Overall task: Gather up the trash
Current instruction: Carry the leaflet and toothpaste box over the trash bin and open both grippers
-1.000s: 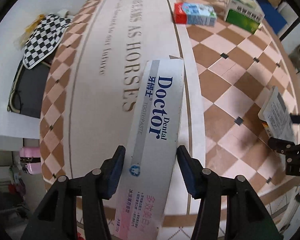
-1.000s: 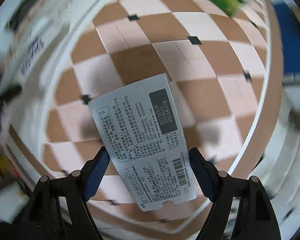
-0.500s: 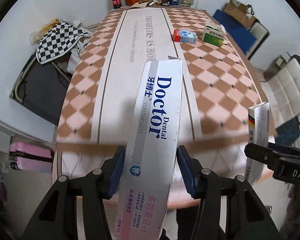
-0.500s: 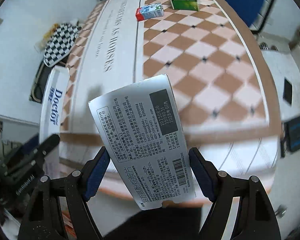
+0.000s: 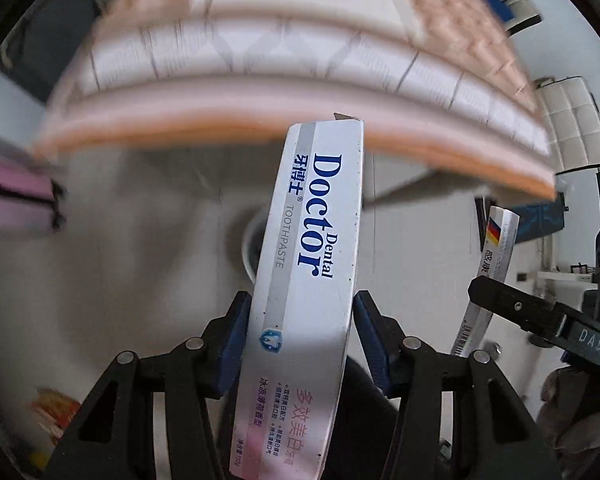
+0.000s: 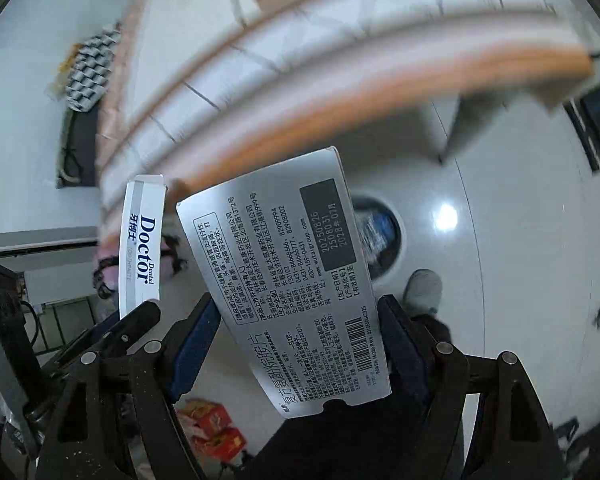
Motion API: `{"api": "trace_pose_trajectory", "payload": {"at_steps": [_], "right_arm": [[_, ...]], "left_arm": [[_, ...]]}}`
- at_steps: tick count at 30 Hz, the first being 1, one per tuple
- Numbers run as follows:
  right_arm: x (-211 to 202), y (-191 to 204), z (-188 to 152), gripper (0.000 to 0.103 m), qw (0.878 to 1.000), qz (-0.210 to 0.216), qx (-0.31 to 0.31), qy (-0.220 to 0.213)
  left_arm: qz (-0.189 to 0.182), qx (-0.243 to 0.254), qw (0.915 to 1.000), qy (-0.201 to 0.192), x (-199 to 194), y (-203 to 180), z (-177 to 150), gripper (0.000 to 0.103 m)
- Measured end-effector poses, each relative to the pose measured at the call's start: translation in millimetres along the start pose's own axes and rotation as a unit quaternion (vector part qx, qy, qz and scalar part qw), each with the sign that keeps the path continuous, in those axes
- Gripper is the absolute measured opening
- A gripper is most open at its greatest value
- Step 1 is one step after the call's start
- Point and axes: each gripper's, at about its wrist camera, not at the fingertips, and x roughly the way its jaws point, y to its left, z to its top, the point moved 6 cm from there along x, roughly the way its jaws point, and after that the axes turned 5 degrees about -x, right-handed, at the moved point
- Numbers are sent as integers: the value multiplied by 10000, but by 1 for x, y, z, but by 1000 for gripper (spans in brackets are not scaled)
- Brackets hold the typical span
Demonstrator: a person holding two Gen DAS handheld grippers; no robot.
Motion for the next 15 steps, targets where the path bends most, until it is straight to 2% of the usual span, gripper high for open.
{"api": "trace_pose_trajectory", "payload": {"at_steps": [3,7,15], "right_arm": [[47,-32,-14,82,9994,-105,229,251],[112,-72,-15,82,9978,-209,433,445],[248,-133,-1,82,9937,-284,838,692]], "left_arm": [[-171,-261,9986,427,54,6,-3,49],[-240,-560,9948,819,145,15,9,49],[-341,-870,9870,1311,297,29,39,49]]}}
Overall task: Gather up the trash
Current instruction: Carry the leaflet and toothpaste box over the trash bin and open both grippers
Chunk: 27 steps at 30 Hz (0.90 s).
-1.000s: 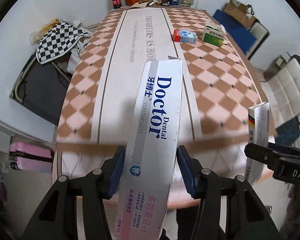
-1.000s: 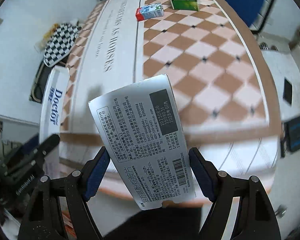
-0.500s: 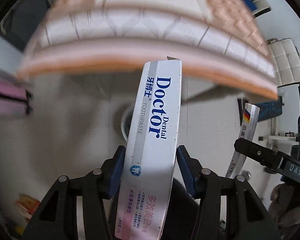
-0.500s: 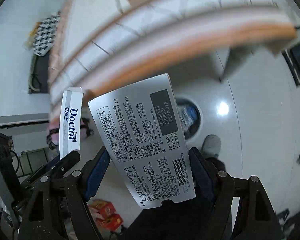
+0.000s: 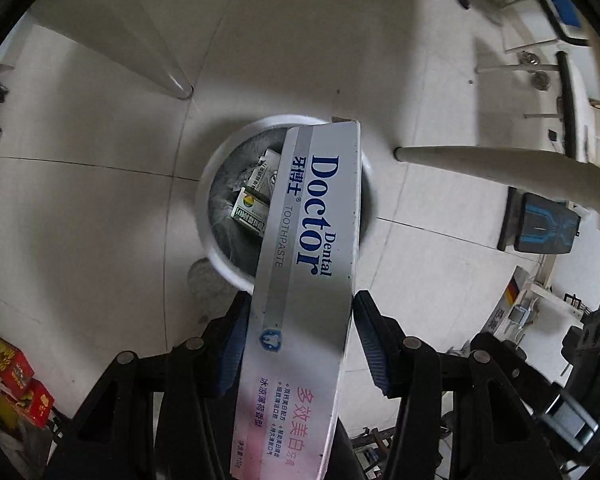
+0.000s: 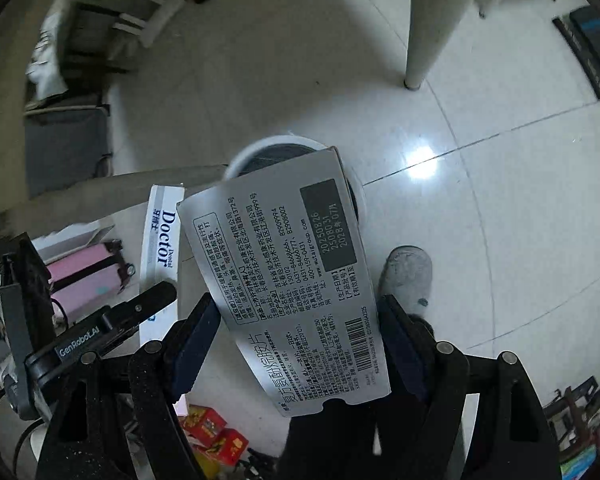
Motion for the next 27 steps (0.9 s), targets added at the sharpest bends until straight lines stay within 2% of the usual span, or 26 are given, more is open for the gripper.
{"api": "trace_pose_trajectory", "payload": {"at_steps": [3,7,9,10,11,12,14,18,22,27], "right_arm": [[50,-8,12,82,9999,24,89,87],[92,-13,31,82,9998,44,120,130],[111,-13,38,82,9997,55,127,213],[120,-12,41,82,9994,124,142,276],[129,-9,43,83,9989,277,183,343],[134,-8,44,87,9985,366,200,366],[139,-4,44,103,9979,515,184,336],[128,-4,39,103,9994,296,1,155],[106,-6,30,103,9998,-21,-188,30],[68,0,14,103,9970,-540,-527,-161]], "left_arm": [[-9,-49,9999,124,31,4,19,49],[-151,-155,9995,244,48,9,32,51],[-147,-144,9996,193,47,13,32,62],[-128,-145,9997,138,44,14,31,82],[-110,-164,9998,85,41,18,30,95],[-96,-171,9998,48,37,22,27,97],[1,-184,9998,-22,28,28,22,97],[333,-88,9986,-413,7,35,13,97],[970,238,9896,-1036,-19,34,-2,97],[1105,371,9868,-1121,-40,30,-23,97]]}}
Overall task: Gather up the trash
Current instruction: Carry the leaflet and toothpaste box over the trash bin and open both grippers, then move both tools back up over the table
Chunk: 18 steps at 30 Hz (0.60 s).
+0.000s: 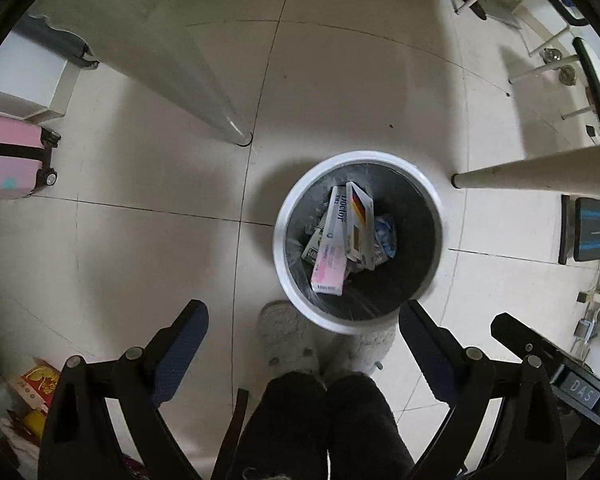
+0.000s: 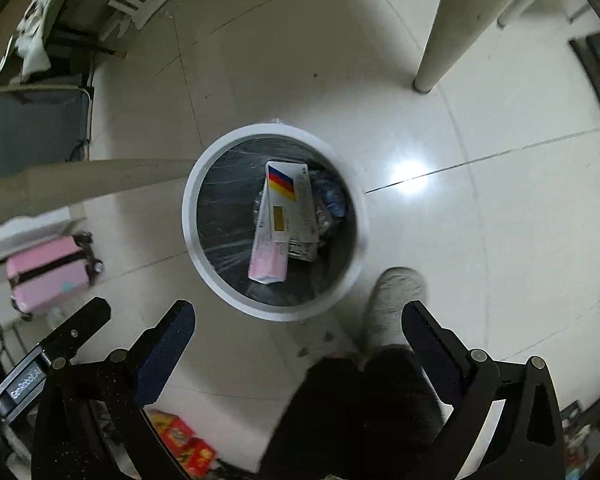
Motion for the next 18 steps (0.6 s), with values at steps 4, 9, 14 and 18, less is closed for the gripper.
{"api": "trace_pose_trajectory", "payload": {"at_steps": [4,9,14,18], "right_arm": [[-34,3,-12,103,9992,-306,-223,-135],[-90,16,-30,103,9974,-449,-473,-312],[-150,36,-51,103,9953,-482,-706,-462],[-202,53,-67,103,9943,-418,-789,-586]], "left_arm": [[65,107,9999,-108,-27,-2,-12,97],[71,196,9996,-202,-70,-2,-27,97],[69,275,9991,-326,-124,0,-41,97],[50,365,9983,-445,-168,1,-50,97]]}}
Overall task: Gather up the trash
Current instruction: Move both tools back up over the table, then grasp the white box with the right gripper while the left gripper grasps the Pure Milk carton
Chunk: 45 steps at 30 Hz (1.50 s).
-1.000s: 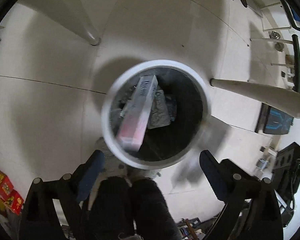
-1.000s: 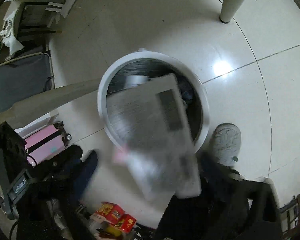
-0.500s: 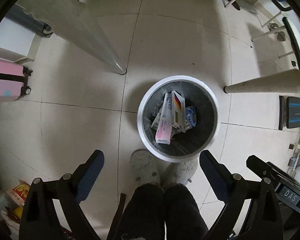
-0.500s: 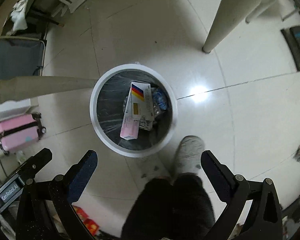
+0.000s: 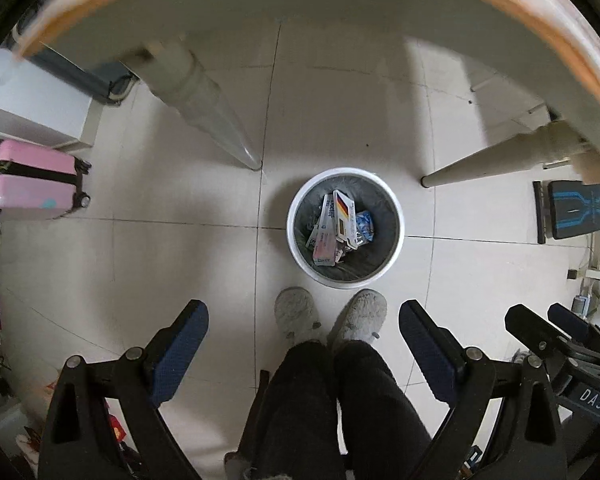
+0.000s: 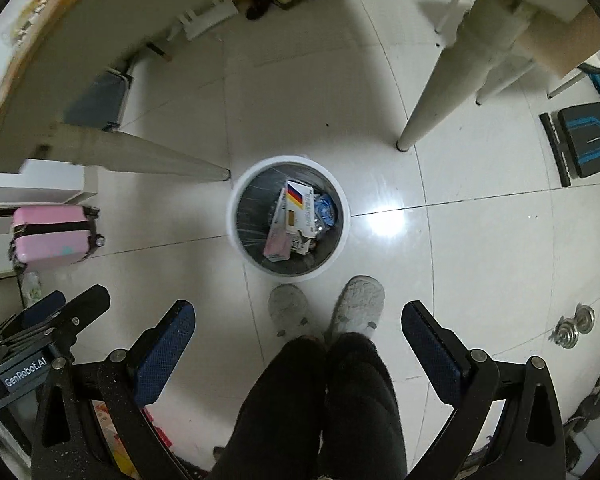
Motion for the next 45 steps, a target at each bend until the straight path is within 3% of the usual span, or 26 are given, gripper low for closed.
{"api": "trace_pose_trajectory", "payload": {"at_steps": [9,15,19,22,25,30,37,45], "right_arm": [[-122,34,-17,103,9994,60,-262,-222],[-192,53,-14,103,9979,235,-240,-562],[-229,55,11,103,9957,442,-53,-818],[-255,51,52,103,9936,523,18,-998],[-269,42,98,103,9928,491,-15,-1095],[-289,1,215,103,9910,374,218,-1265],[-284,-61,446,103,9881,208,743,-1328],[-272,-79,651,103,9822,252,1123,-1486]], "left_arm": [[-97,163,9991,-373,-111,9,-6,97],[-69,253,9958,-876,-168,5,7,97],[-94,-11,9937,-1116,-193,-1,38,97],[77,-129,9916,-1281,-201,-12,73,97],[170,-296,9893,-1418,-207,-23,115,97],[351,-647,9866,-1455,-205,-53,212,97],[654,-1143,9840,-1200,-179,-68,346,97],[1202,-1412,9784,-911,-140,-89,475,97]]}}
